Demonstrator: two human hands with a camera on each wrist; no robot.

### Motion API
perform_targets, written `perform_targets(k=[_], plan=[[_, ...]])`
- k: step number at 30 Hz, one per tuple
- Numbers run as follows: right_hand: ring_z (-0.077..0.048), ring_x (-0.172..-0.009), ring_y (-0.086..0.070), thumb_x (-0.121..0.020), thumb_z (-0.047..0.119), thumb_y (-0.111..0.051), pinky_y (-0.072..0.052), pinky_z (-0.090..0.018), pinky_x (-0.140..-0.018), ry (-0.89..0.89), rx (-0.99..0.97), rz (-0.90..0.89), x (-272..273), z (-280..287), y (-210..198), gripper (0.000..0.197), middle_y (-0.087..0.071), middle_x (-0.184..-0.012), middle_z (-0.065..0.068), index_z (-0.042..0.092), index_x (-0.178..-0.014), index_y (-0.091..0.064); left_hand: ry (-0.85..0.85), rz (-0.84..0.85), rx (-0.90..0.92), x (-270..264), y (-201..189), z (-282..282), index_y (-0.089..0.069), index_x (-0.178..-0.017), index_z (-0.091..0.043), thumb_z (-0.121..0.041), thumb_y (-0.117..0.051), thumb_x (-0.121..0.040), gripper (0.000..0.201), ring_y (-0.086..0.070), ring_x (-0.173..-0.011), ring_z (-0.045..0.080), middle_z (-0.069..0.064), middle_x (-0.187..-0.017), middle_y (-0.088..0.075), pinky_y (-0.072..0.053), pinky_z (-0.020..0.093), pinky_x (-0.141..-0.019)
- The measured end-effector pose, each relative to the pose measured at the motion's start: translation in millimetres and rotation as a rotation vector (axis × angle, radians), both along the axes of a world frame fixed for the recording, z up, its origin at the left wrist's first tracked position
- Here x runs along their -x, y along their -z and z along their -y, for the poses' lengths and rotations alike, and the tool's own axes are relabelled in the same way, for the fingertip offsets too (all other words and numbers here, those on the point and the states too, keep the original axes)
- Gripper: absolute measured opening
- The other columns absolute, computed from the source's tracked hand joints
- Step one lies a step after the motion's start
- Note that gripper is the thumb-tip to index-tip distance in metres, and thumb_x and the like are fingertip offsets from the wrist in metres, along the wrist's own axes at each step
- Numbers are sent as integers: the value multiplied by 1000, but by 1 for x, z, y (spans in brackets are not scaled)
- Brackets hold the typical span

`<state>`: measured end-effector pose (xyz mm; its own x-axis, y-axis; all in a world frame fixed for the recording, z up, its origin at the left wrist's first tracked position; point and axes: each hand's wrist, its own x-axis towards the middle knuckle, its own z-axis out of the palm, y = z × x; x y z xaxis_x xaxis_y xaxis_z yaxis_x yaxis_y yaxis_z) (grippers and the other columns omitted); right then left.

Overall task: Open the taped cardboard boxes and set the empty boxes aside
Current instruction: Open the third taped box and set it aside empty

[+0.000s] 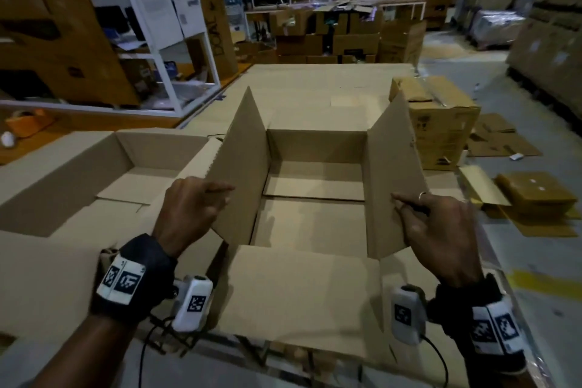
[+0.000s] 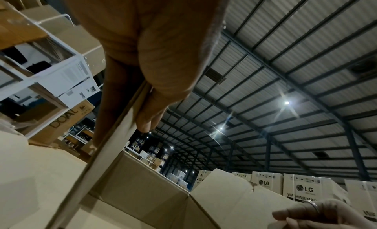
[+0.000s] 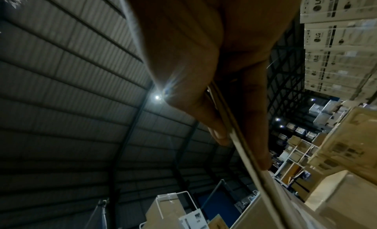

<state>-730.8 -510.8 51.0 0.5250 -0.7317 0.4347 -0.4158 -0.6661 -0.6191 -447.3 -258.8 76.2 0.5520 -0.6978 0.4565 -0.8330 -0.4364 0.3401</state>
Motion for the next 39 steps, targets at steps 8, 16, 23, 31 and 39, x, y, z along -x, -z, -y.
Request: perform_targets(k=[8, 16, 23, 31, 39], plan=[[-8, -91, -62, -93, 8, -69, -52, -29, -83, -25, 4, 249, -30, -45, -27, 23, -76, -105, -4, 13, -113, -77, 4, -64, 48, -36, -45, -50, -77, -112, -24, -20, -74, -90, 23, -69, -98, 2, -4, -112, -76, -51, 17, -80], [-8, -96, -68, -93, 9, -70, -56, -31, -88, -77, 103, 365, -78, -128, -60, 21, -77, -108, -3, 11, -113, -78, -17, 42, 183, -76, -73, -148, -80, -106, -21, -16, -76, -89, 18, -69, -90, 9, 1, -104, -78, -51, 23, -70], [-11, -91, -70, -92, 8, -71, -55, -25, -79, -103, 170, 419, -123, -225, -78, 23, -76, -104, -1, 12, -113, -76, -2, -11, 306, -120, -85, -255, -79, -108, -20, -14, -74, -90, 19, -70, -100, 11, 1, -109, -77, -61, 41, -83], [-12, -92, -70, -91, 6, -72, -55, -22, -82, -159, 188, 457, -180, -302, -96, 22, -75, -103, -2, 11, -112, -76, -8, -75, 410, -170, -95, -347, -79, -107, -18, -12, -72, -91, 18, -69, -103, 5, -2, -110, -77, -58, 30, -86], [-11, -93, -71, -91, 8, -72, -49, -2, -81, -195, 163, 449, -251, -337, -95, 21, -77, -105, -3, 10, -112, -77, -59, -59, 399, -232, -93, -385, -79, -106, -19, -11, -72, -91, 18, -67, -100, -1, -3, -110, -76, -59, 30, -83]])
